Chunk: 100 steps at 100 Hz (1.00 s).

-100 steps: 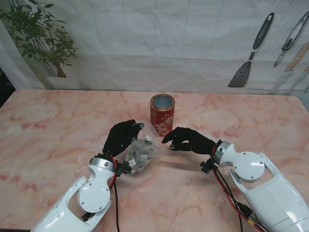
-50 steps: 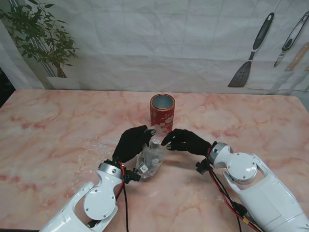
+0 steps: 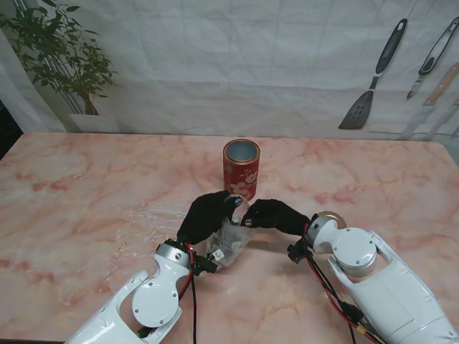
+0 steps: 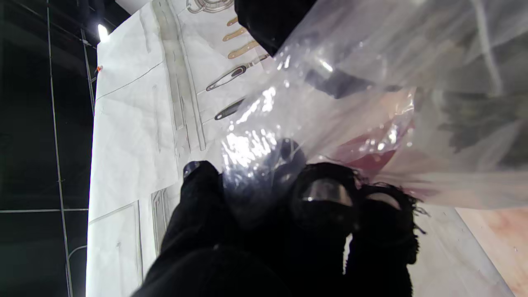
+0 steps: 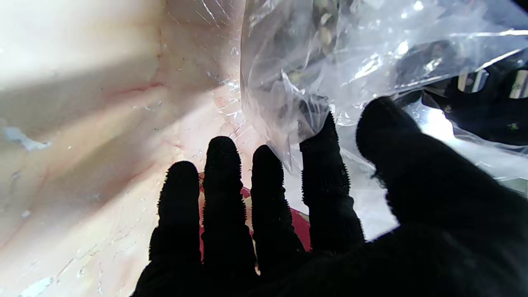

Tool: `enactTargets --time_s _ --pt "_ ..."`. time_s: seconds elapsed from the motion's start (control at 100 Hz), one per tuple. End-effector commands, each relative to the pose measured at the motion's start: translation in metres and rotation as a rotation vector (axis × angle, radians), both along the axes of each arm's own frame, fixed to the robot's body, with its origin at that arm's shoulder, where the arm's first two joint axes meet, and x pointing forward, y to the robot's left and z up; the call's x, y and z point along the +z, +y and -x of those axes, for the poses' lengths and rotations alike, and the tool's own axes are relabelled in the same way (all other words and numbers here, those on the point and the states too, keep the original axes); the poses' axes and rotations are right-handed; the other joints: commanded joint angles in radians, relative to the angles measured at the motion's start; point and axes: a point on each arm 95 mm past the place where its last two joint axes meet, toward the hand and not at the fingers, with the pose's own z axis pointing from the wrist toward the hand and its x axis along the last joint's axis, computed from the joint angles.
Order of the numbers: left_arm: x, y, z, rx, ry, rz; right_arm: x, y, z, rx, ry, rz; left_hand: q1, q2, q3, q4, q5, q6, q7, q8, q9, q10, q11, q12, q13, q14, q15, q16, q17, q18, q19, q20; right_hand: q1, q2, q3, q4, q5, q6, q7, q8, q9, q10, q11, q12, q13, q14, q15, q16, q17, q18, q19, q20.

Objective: Insert tea bags into the tea bag box

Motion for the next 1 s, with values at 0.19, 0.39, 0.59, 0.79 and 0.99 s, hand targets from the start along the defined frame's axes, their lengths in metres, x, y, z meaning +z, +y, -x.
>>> enactTargets --time_s 0.19,0.39,0.59,0.79,0.99 --pt "0.003 -0.008 -0.001 -0.023 -0.031 0.006 0.01 0.002 0.001 0.045 0.039 -0.028 0.066 0.079 0.043 0.039 0.016 -0.049 0.073 -0.01 -0.002 -0.072 -0.012 -0.033 -0.014 -0.031 -0.059 -0.042 -0.005 -0.077 0.066 -0.046 -0.049 -0.07 0.036 0.008 0.053 0.023 -0.034 0.058 0.009 0.008 0.031 0.013 0.01 0.013 0.042 0.018 -0.011 0.022 0.037 0.011" --pt "0.005 -0.008 -0.003 -0.022 -0.045 0.013 0.012 0.001 0.001 0.094 0.082 -0.018 0.06 0.091 0.044 0.041 -0.002 -0.052 0.05 -0.024 -0.012 -0.067 -0.036 -0.057 -0.023 -0.03 -0.11 -0.086 -0.008 -0.085 0.058 -0.089 -0.084 -0.133 0.083 0.047 0.071 0.061 -0.105 0.183 0.007 0.016 0.032 0.018 0.008 0.02 0.049 0.022 -0.013 0.033 0.047 0.004" --pt "0.005 -0.012 -0.004 -0.022 -0.067 0.015 0.013 0.003 0.001 0.122 0.064 0.048 0.058 0.097 0.044 0.041 -0.009 -0.057 0.049 -0.027 -0.017 -0.071 -0.04 -0.066 -0.025 -0.034 -0.121 -0.102 -0.009 -0.091 0.057 -0.107 -0.086 -0.222 0.121 0.041 0.053 0.091 -0.113 0.206 0.002 0.011 0.04 0.023 0.017 0.013 0.057 0.025 -0.001 0.04 0.062 0.003" --pt "0.008 -0.019 -0.003 -0.03 -0.075 0.041 0.012 0.008 0.001 0.141 0.055 0.072 0.058 0.1 0.044 0.042 -0.013 -0.058 0.052 -0.026 -0.019 -0.075 -0.037 -0.07 -0.028 -0.036 -0.121 -0.107 -0.011 -0.093 0.06 -0.117 -0.027 -0.26 0.187 0.038 0.047 0.103 -0.105 0.234 0.004 0.004 0.056 0.029 0.026 0.008 0.067 0.029 0.009 0.042 0.076 -0.002" --pt "0.008 -0.022 -0.003 -0.032 -0.069 0.059 0.011 0.012 0.002 0.13 0.054 0.092 0.061 0.1 0.045 0.042 -0.014 -0.056 0.054 -0.026 -0.02 -0.072 -0.035 -0.072 -0.029 -0.036 -0.121 -0.11 -0.012 -0.094 0.062 -0.122 0.008 -0.246 0.185 -0.042 0.051 0.105 -0.02 0.157 0.026 0.005 0.086 0.038 0.045 0.011 0.092 0.037 0.016 0.053 0.099 -0.021"
